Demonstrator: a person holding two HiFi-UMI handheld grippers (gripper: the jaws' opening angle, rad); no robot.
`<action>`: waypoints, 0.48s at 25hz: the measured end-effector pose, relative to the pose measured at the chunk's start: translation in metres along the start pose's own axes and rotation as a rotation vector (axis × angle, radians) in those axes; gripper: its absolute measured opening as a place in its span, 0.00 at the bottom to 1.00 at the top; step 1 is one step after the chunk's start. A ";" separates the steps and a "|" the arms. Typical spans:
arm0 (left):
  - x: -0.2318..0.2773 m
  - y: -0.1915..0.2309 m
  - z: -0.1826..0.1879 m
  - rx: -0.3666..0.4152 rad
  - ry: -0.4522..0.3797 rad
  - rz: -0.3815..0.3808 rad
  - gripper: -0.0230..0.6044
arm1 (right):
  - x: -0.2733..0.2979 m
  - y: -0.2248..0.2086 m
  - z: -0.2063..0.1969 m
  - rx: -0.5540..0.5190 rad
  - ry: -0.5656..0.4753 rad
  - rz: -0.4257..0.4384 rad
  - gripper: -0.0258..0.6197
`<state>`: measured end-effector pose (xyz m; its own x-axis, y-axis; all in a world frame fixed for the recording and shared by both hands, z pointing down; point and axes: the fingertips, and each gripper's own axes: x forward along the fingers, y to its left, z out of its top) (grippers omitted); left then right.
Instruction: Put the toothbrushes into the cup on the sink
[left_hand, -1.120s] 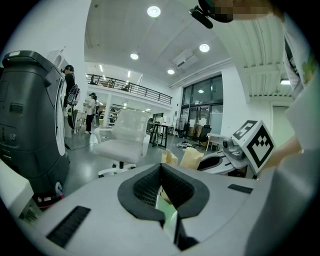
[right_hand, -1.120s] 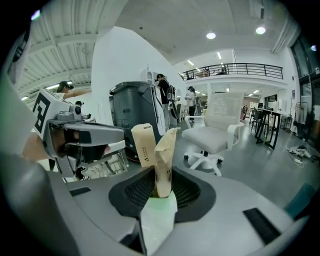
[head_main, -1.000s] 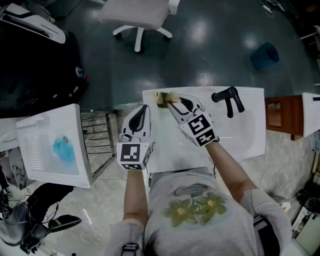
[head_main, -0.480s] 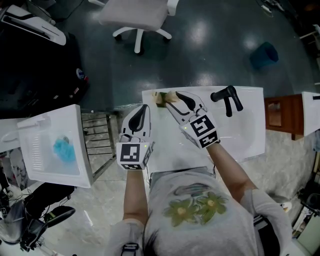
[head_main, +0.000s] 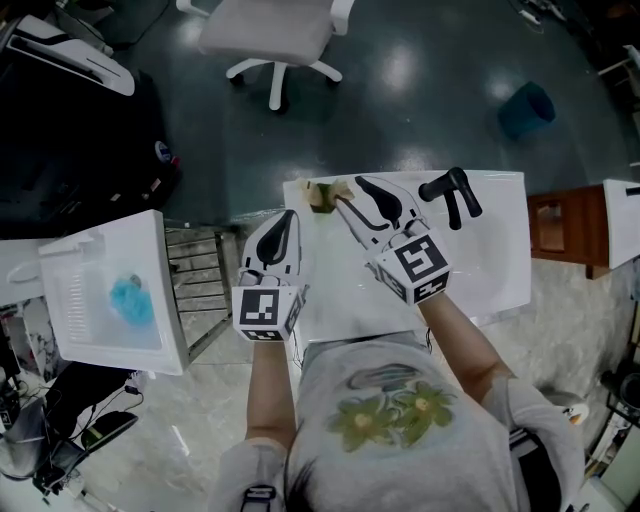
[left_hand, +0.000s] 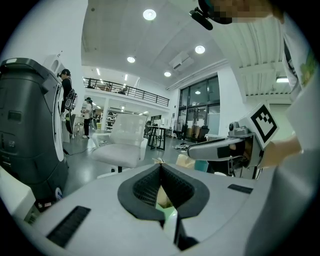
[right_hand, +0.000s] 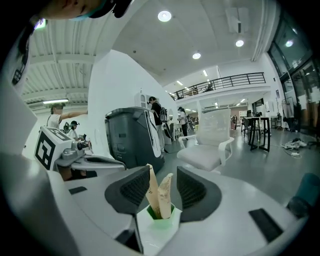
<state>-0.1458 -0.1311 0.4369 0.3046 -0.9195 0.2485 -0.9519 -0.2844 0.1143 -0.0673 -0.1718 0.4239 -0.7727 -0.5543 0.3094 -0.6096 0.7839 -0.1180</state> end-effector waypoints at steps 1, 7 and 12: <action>-0.001 -0.001 0.001 0.002 -0.001 -0.002 0.07 | -0.003 0.000 0.002 0.006 -0.010 -0.002 0.28; -0.005 -0.015 0.007 -0.002 -0.014 -0.022 0.07 | -0.021 0.003 0.006 -0.023 -0.035 -0.002 0.28; -0.010 -0.035 0.005 -0.006 0.013 -0.059 0.07 | -0.038 0.007 -0.002 -0.047 -0.030 0.006 0.14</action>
<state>-0.1155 -0.1133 0.4261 0.3603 -0.8976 0.2538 -0.9321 -0.3359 0.1352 -0.0422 -0.1447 0.4138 -0.7820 -0.5569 0.2801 -0.5961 0.7994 -0.0751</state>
